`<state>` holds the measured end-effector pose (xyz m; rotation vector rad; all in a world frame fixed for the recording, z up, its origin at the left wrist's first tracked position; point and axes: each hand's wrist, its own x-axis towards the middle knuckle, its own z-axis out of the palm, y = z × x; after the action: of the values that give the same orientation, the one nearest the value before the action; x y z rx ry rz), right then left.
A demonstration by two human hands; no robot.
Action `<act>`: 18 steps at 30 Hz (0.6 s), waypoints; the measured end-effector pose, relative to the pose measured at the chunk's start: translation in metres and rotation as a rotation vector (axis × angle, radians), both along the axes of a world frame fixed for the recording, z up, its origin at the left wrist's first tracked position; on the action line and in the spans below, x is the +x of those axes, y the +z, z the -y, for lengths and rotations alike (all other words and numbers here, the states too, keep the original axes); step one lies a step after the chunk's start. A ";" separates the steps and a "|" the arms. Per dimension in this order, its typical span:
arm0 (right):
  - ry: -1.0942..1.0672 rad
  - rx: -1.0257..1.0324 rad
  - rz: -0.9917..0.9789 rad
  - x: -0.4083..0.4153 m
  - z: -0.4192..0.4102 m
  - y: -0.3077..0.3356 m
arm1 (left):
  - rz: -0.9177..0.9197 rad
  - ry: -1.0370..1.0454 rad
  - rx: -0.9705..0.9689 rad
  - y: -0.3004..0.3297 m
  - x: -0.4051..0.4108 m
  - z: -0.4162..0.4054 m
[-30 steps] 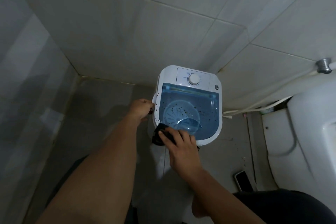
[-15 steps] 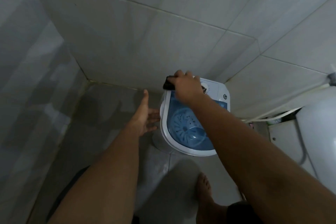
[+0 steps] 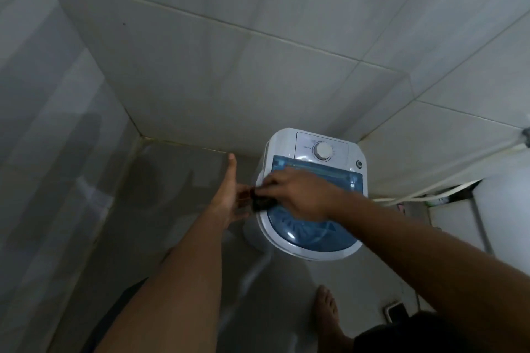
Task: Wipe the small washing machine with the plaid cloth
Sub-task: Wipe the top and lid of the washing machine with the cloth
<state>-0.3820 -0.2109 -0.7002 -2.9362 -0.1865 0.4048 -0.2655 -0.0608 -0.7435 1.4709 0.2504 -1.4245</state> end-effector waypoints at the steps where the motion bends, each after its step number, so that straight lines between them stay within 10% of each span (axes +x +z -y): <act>1: -0.092 -0.010 0.037 0.021 0.016 0.007 | 0.018 0.000 0.011 -0.002 -0.001 0.000; 7: -0.638 -0.253 0.033 0.082 0.065 0.001 | 0.075 -0.034 0.014 -0.001 -0.003 -0.002; 14: 0.035 -0.251 0.124 0.018 0.021 -0.032 | 0.062 -0.025 0.045 -0.008 0.000 -0.001; 18: -0.204 -0.373 0.123 0.057 0.065 -0.011 | 0.077 -0.030 0.036 -0.007 -0.001 0.001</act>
<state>-0.3251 -0.2758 -0.7115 -3.3040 0.1941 0.2503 -0.2667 -0.0615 -0.7507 1.5607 0.2075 -1.3904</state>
